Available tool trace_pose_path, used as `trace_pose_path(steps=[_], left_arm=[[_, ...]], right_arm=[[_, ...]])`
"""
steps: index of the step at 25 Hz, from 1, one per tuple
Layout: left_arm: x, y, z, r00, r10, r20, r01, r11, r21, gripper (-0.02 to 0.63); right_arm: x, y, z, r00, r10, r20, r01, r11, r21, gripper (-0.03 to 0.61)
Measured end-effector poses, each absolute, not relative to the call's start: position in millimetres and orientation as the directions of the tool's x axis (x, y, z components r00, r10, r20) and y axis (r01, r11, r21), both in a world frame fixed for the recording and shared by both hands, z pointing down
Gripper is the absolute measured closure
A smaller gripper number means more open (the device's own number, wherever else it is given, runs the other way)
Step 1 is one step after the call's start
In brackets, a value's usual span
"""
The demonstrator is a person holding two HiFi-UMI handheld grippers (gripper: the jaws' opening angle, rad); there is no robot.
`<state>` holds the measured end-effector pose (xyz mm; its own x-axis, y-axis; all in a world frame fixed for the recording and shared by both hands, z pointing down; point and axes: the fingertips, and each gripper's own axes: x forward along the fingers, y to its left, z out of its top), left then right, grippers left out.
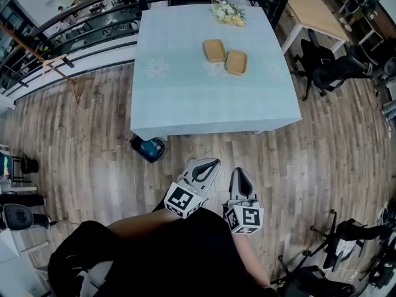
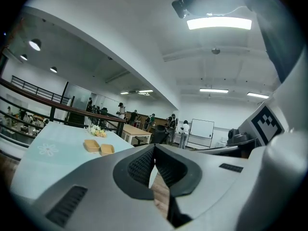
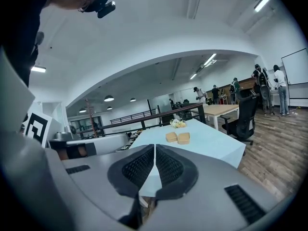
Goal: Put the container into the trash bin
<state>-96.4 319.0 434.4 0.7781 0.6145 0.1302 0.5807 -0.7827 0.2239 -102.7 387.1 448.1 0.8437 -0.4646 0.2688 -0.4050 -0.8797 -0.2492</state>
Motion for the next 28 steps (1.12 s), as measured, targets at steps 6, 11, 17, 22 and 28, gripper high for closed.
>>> trace_pose_path(steps=[6, 11, 17, 22, 28], left_arm=[[-13, 273, 432, 0.791, 0.597, 0.137, 0.560, -0.795, 0.233, 0.598], [45, 247, 432, 0.788, 0.601, 0.133, 0.559, -0.789, 0.256, 0.598], [97, 210, 438, 0.794, 0.594, 0.128, 0.550, -0.792, 0.266, 0.598], [128, 190, 441, 0.816, 0.568, 0.108, 0.521, -0.804, 0.287, 0.598], [159, 189, 456, 0.839, 0.532, 0.115, 0.473, -0.817, 0.330, 0.598]], right_arm=[[-22, 342, 442, 0.822, -0.508, 0.256, -0.438, -0.853, -0.284, 0.543], [42, 314, 440, 0.813, -0.514, 0.275, -0.440, -0.850, -0.288, 0.543], [85, 288, 449, 0.819, -0.489, 0.299, -0.412, -0.865, -0.286, 0.543], [116, 287, 467, 0.815, -0.469, 0.340, -0.380, -0.876, -0.298, 0.542], [172, 312, 488, 0.824, -0.447, 0.348, -0.350, -0.885, -0.307, 0.541]])
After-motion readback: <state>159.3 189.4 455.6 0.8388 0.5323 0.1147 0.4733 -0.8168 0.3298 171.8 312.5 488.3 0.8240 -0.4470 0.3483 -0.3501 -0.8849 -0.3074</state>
